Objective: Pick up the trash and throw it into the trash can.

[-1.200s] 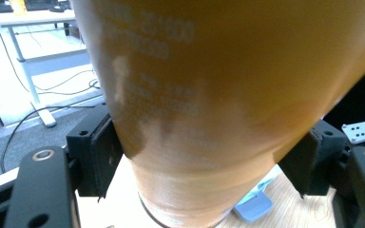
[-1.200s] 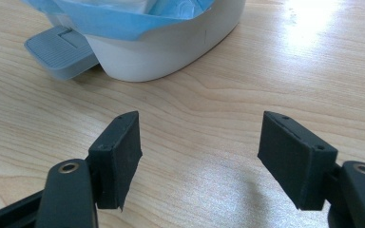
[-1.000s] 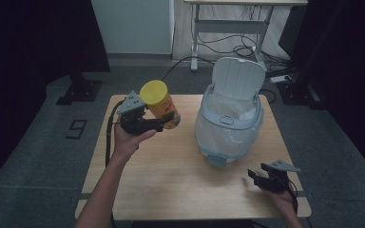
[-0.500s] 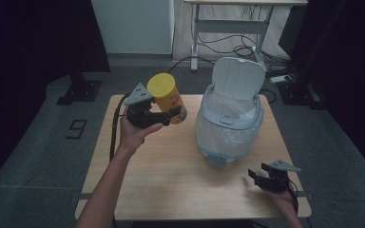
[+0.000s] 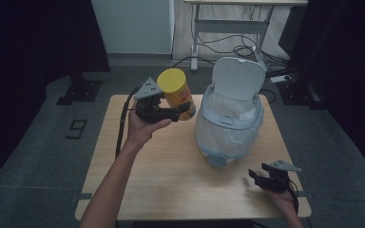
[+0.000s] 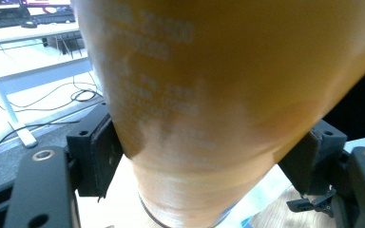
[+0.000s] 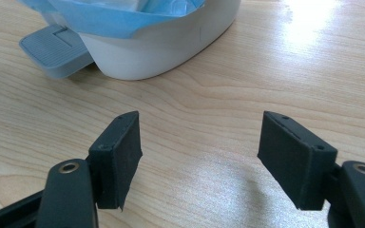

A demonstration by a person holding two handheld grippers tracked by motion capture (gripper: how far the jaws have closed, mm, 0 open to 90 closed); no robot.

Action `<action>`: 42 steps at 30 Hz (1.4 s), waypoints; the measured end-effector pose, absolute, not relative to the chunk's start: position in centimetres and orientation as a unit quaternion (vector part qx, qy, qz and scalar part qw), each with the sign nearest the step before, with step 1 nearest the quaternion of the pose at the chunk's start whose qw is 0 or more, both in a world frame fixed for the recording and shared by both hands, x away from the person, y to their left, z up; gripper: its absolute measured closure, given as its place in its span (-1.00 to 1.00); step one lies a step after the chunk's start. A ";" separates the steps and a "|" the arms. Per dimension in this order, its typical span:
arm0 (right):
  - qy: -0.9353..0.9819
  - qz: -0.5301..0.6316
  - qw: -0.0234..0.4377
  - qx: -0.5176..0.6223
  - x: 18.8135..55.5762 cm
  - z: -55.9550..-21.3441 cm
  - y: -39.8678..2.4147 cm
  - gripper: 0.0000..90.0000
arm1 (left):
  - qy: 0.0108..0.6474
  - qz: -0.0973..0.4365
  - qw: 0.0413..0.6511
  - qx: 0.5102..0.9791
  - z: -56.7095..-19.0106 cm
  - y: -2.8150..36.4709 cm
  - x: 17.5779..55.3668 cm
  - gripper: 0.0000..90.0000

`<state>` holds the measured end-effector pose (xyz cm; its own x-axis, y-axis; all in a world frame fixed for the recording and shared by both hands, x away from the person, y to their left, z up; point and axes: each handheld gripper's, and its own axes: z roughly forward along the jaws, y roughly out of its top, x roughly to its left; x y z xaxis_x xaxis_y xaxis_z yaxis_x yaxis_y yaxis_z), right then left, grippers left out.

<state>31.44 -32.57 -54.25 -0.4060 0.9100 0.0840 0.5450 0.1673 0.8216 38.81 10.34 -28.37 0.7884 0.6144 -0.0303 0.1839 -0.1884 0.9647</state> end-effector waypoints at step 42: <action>0.736 0.405 0.221 0.495 31.5 -54.4 -32.6 -0.33 | 0.234 0.178 0.574 0.764 -25.8 4.7 41.2 -0.47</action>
<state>31.54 -32.65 -54.36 -0.4124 0.9079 0.0750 0.5492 0.1821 0.8156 41.18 4.74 -25.82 0.8276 0.5614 0.0036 0.1526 -0.2311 0.9609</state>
